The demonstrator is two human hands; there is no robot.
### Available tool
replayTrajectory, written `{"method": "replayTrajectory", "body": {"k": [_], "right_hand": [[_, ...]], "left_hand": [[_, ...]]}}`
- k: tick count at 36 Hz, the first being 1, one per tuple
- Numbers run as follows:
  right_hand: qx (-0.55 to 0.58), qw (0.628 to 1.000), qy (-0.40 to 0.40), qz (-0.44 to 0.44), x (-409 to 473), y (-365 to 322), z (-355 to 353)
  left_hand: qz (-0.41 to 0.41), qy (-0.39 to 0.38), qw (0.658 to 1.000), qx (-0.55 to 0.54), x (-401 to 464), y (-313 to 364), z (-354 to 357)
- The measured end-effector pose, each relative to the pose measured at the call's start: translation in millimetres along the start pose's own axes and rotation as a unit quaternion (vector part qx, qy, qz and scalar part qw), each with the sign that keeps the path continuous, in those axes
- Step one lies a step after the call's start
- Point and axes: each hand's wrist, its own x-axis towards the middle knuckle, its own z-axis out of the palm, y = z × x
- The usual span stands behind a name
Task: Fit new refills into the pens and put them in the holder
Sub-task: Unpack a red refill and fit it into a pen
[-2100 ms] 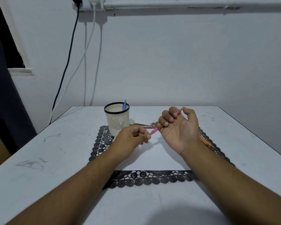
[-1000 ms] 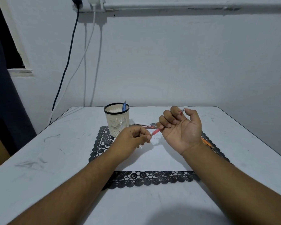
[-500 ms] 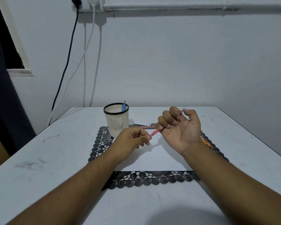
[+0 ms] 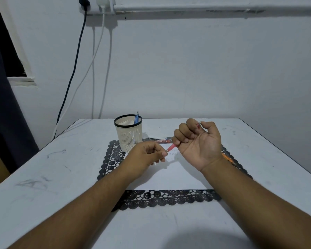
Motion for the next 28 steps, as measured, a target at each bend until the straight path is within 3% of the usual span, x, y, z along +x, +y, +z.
{"method": "replayTrajectory", "body": {"k": [28], "right_hand": [[0.053, 0.998, 0.022, 0.007, 1.2, 0.8, -4.5]], "left_hand": [[0.001, -0.007, 1.0, -0.021, -0.3, 1.1, -1.1]]}}
